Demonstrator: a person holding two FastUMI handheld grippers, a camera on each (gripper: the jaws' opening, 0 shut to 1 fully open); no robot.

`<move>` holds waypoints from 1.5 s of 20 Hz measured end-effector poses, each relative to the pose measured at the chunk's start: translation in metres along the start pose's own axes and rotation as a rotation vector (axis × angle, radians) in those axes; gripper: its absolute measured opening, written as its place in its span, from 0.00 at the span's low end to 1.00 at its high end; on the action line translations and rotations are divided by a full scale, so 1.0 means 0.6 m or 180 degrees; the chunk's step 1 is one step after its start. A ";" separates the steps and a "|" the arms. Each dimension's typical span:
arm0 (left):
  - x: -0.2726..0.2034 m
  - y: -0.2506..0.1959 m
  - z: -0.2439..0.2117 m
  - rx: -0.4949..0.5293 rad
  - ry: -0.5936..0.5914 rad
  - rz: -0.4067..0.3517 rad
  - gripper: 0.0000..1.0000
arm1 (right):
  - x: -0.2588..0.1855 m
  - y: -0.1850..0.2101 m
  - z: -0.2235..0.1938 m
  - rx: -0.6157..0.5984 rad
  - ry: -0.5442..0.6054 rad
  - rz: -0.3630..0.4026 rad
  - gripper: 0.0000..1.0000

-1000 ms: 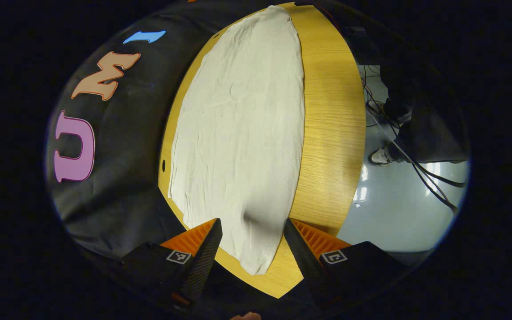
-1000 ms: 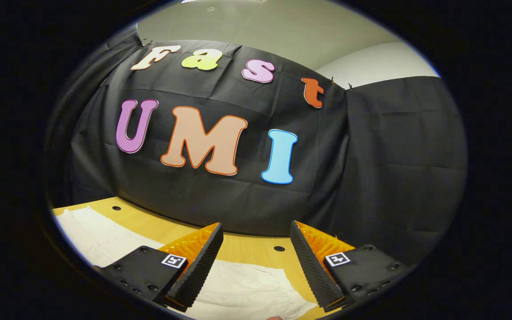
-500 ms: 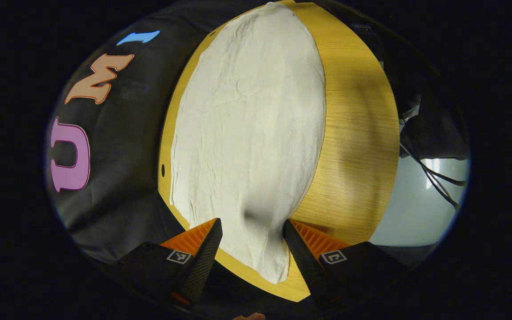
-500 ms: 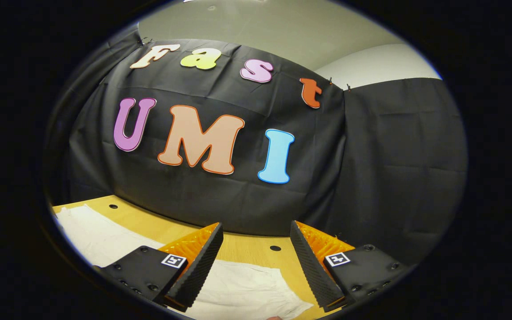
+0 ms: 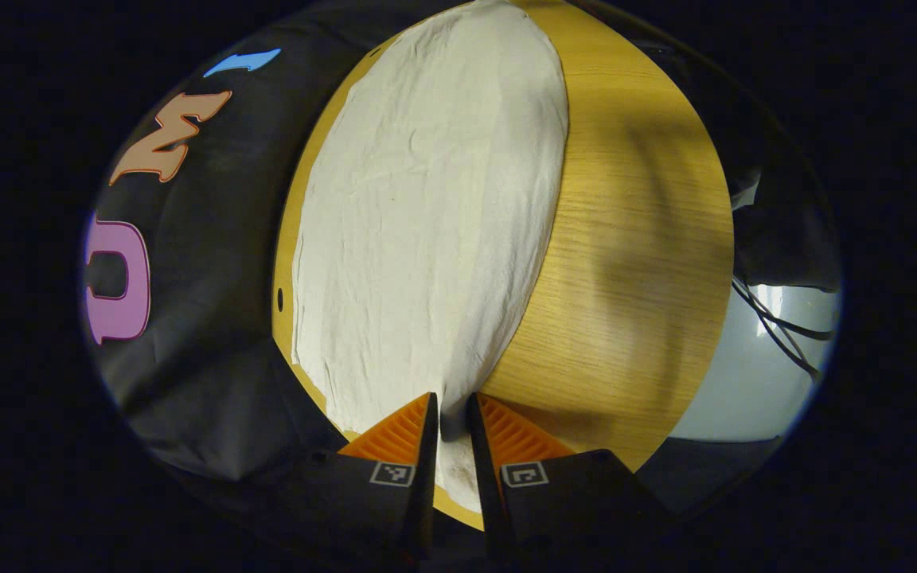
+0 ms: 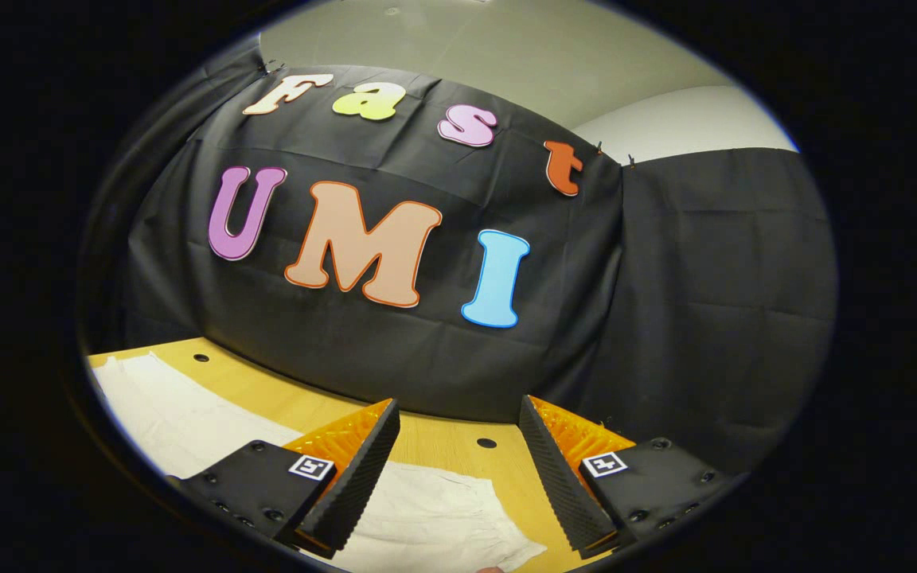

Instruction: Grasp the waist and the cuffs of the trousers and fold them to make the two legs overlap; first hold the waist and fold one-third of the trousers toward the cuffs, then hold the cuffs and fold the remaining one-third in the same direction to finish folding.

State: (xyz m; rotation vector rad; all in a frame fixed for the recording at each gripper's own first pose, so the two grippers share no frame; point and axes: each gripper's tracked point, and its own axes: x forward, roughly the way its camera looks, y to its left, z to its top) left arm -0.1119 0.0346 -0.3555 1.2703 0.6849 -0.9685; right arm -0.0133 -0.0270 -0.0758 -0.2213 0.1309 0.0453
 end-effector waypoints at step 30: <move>0.000 -0.011 -0.003 0.0006 0.0152 0.0078 0.00 | -0.155 -0.055 -0.413 -0.2492 0.1295 0.1409 0.97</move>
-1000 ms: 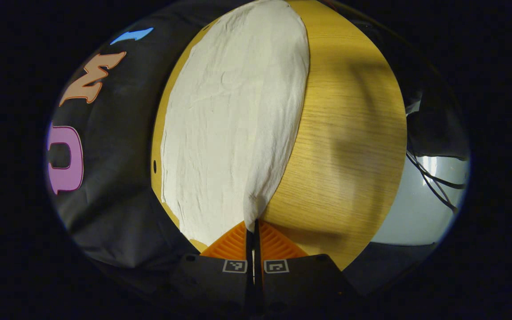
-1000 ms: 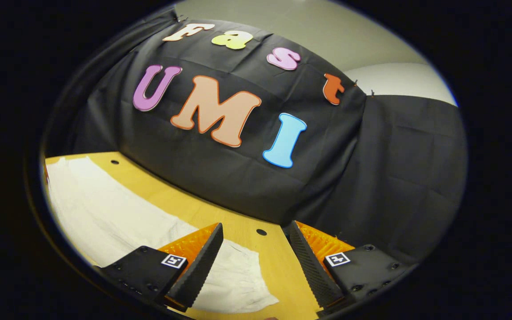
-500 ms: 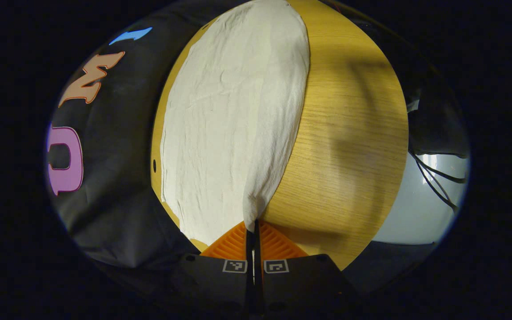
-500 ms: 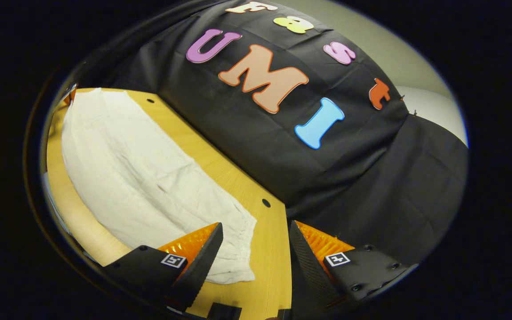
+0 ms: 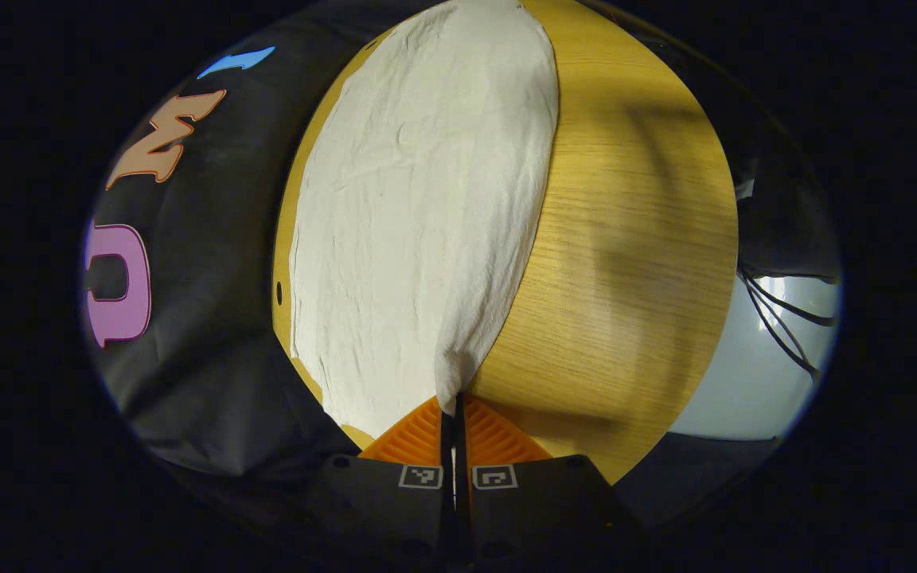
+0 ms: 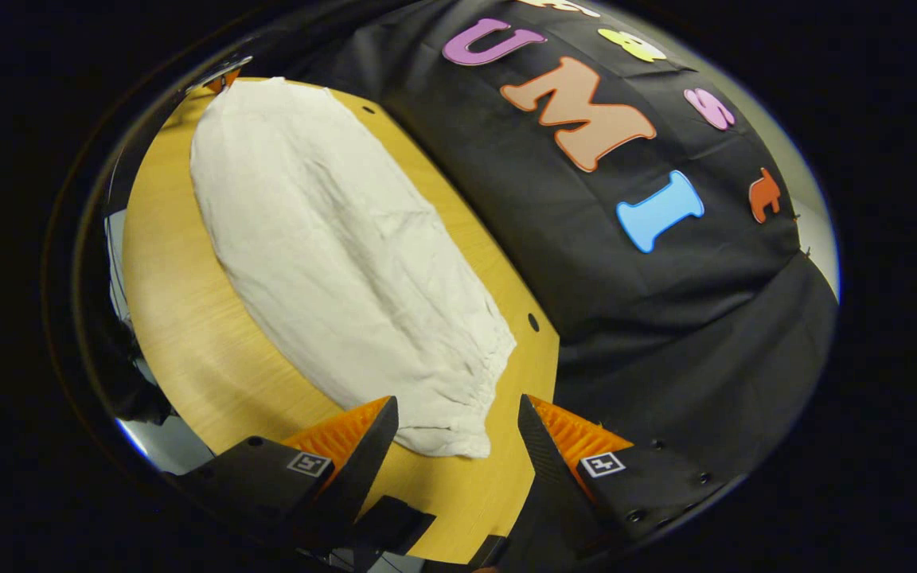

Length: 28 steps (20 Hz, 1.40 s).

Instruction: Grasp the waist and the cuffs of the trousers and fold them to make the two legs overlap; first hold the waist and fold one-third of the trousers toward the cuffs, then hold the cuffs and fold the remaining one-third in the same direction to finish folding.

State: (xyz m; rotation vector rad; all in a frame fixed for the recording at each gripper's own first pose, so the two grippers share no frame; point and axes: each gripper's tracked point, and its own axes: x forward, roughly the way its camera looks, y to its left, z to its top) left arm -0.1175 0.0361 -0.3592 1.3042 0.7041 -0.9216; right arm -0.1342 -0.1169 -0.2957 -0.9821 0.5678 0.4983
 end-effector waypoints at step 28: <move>-0.003 -0.004 0.002 -0.0058 0.0105 0.0017 0.00 | 0.094 0.103 -0.026 -0.1155 0.0111 0.0715 0.17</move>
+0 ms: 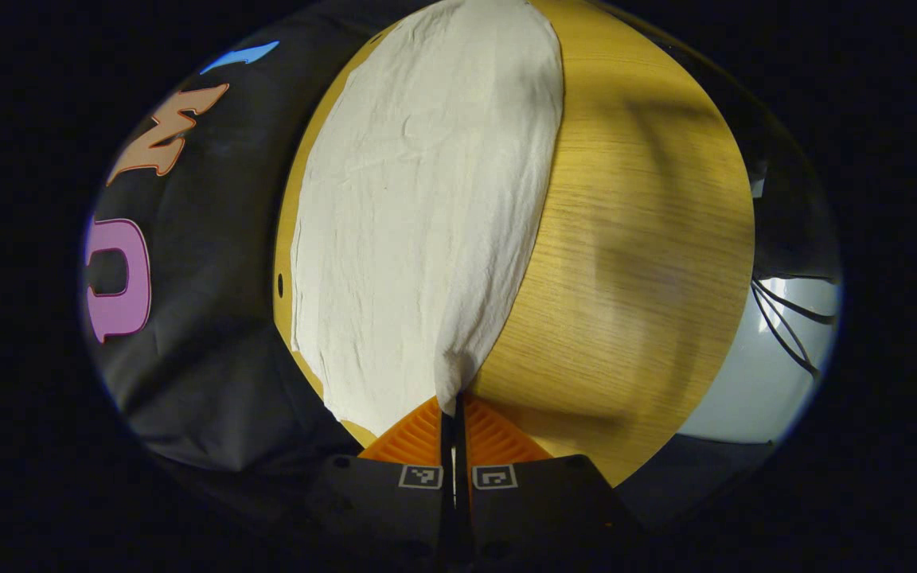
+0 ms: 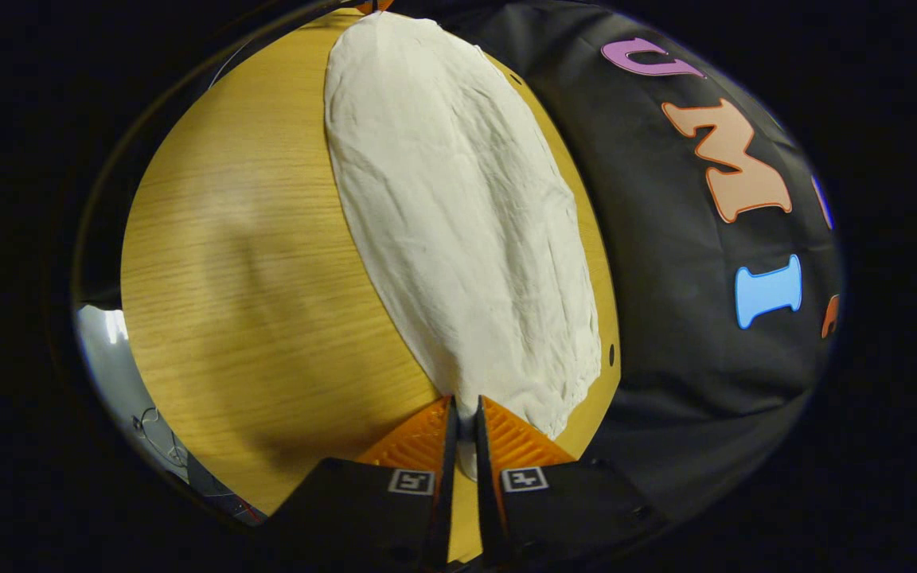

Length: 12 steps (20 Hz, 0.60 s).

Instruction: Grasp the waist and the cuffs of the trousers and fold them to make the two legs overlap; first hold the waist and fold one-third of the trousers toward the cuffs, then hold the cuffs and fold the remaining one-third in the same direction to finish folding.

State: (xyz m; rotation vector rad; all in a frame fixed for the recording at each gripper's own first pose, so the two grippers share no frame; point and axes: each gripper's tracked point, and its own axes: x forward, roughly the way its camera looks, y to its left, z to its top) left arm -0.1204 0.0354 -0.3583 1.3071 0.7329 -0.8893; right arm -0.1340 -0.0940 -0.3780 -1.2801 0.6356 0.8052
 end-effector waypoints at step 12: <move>-0.044 0.094 -0.007 -0.0546 0.0240 0.0400 0.00 | -0.051 -0.105 0.021 0.0274 -0.0188 -0.0297 0.10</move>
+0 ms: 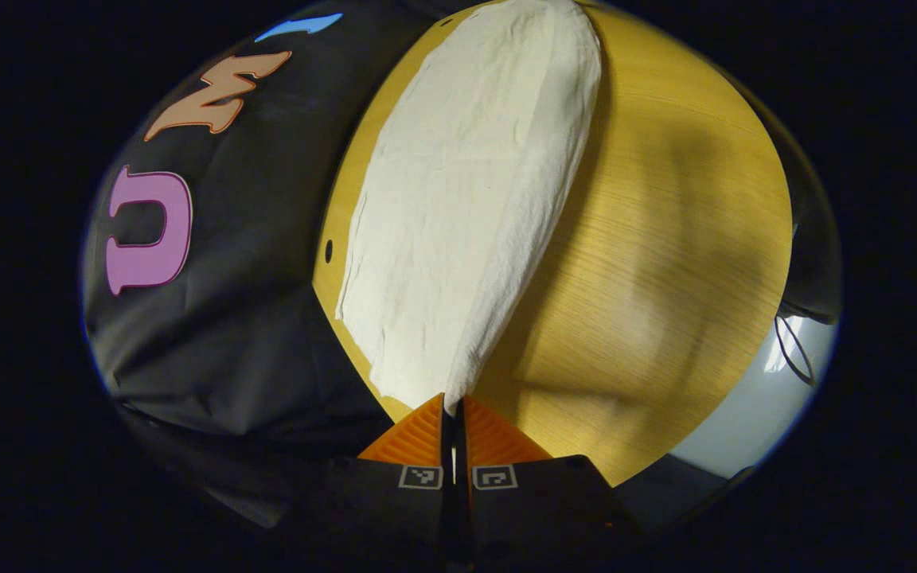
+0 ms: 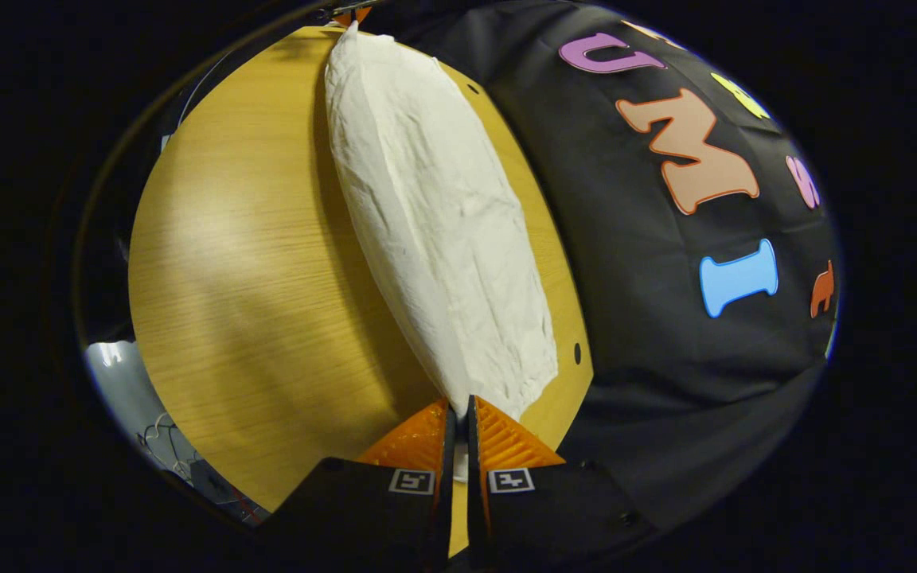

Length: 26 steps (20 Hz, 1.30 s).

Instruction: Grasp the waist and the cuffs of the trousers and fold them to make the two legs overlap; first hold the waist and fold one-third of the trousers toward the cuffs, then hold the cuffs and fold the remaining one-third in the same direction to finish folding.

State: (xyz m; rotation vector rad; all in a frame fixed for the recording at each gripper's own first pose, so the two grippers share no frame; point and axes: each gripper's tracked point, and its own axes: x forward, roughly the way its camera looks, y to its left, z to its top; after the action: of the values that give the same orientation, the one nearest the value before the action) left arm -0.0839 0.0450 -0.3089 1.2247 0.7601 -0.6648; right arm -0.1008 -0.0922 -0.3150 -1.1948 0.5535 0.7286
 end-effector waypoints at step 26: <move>0.110 0.337 0.130 -0.1504 -0.0492 0.0807 0.00 | 0.155 -0.293 0.104 0.1162 0.0170 -0.0963 0.13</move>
State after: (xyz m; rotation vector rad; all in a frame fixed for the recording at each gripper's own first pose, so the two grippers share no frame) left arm 0.1276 0.0099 -0.2348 0.8067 0.5771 -0.3386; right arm 0.0932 -0.0465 -0.2546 -0.9301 0.5099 0.3208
